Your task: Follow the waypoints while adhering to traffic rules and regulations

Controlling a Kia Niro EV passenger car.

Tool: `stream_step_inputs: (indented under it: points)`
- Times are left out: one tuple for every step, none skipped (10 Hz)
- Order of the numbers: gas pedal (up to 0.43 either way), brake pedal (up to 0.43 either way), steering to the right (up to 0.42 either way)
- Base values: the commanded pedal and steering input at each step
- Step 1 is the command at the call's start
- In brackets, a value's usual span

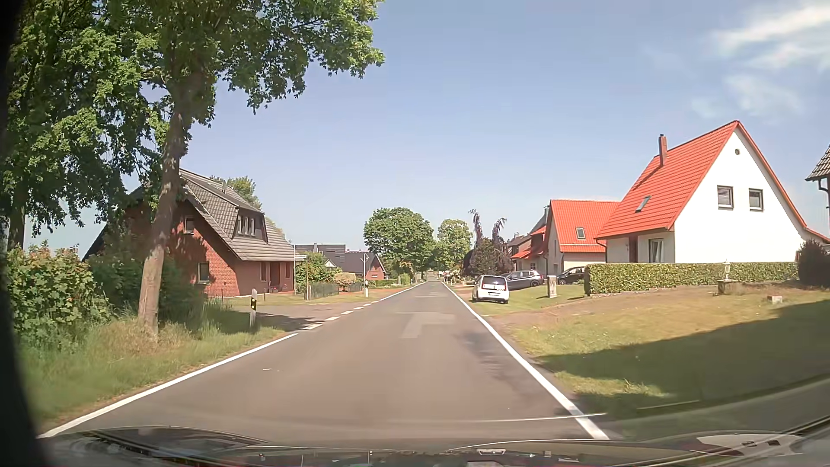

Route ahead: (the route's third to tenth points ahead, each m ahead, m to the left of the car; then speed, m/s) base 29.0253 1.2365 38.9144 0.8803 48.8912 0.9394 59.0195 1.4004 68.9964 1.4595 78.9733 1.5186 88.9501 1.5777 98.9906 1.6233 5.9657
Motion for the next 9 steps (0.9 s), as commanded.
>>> stream_step_inputs:
  points:
    - [0.409, 0.000, -0.018]
    - [0.409, 0.000, -0.014]
    - [0.398, 0.000, -0.012]
    - [0.398, 0.000, -0.010]
    - [0.398, 0.000, -0.010]
    - [0.378, 0.000, -0.010]
    - [0.358, 0.000, -0.010]
    - [0.358, 0.000, -0.009]
    - [0.350, 0.000, -0.009]
